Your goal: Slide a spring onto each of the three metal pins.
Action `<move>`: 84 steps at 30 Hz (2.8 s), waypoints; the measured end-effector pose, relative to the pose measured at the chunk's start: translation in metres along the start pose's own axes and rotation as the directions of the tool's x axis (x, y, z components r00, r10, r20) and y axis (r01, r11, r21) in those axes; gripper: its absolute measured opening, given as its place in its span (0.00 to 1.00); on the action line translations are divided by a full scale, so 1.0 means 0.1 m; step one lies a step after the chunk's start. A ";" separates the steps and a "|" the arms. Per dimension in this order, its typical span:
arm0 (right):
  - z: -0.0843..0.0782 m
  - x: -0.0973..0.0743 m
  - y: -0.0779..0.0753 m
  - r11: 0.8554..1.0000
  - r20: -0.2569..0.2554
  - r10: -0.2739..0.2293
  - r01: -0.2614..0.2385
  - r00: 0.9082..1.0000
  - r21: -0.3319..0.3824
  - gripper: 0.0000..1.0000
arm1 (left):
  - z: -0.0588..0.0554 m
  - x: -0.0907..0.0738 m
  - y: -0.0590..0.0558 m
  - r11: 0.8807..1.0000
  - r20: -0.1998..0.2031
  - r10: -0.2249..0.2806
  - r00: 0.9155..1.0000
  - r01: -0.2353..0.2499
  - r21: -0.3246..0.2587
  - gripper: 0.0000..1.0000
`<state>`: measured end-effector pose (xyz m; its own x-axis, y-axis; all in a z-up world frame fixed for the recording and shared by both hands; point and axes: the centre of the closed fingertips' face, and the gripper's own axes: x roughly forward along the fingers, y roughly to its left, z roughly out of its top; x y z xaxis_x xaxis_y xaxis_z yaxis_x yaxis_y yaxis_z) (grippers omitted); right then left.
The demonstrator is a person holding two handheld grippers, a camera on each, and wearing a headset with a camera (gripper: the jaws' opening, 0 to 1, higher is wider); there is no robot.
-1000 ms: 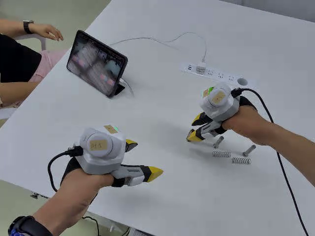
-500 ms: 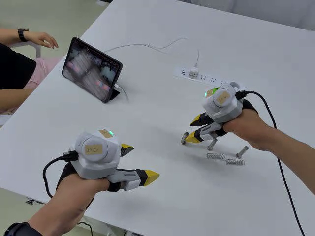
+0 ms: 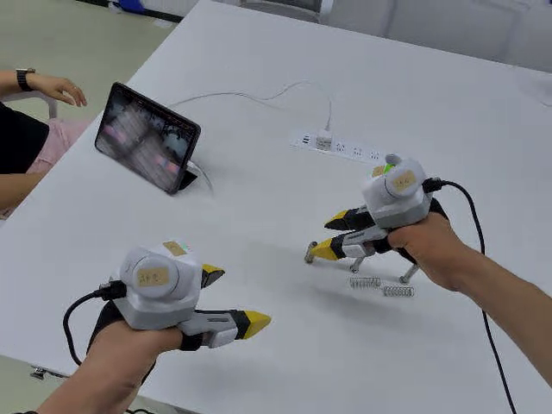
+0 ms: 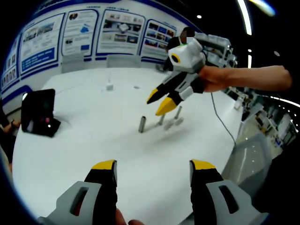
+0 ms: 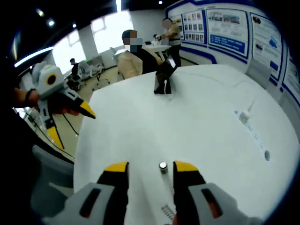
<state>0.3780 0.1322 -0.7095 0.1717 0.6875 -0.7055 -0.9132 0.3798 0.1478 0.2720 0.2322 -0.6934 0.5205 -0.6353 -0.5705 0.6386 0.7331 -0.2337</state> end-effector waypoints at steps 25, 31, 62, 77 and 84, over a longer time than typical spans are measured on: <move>-0.24 -0.42 0.03 0.974 0.143 -0.143 0.114 0.979 0.195 0.54 | 0.05 0.13 -0.06 1.000 0.002 -0.011 1.000 0.011 0.010 0.66; -0.35 -0.54 0.08 0.966 0.149 -0.170 0.135 0.974 0.221 0.59 | 0.08 0.17 -0.06 1.000 0.005 -0.011 1.000 0.011 0.009 0.66; -0.99 -0.94 0.33 0.906 0.167 -0.267 0.188 0.949 0.379 0.69 | 0.13 0.27 -0.09 1.000 -0.003 -0.014 1.000 0.014 0.004 0.68; -1.22 -1.05 0.39 0.881 0.162 -0.288 0.195 0.944 0.432 0.74 | 0.17 0.45 -0.21 0.999 -0.026 -0.042 0.999 0.043 0.019 0.68; -1.27 -1.11 0.38 0.872 0.166 -0.296 0.195 0.941 0.449 0.76 | 0.19 0.56 -0.33 0.997 -0.046 -0.069 0.997 0.071 0.041 0.69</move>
<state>0.2777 -0.0084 -0.7140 0.4930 0.6371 -0.5925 -0.5971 0.7431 0.3021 0.2910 0.1672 -0.7025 0.4485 -0.6728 -0.5884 0.6966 0.6756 -0.2414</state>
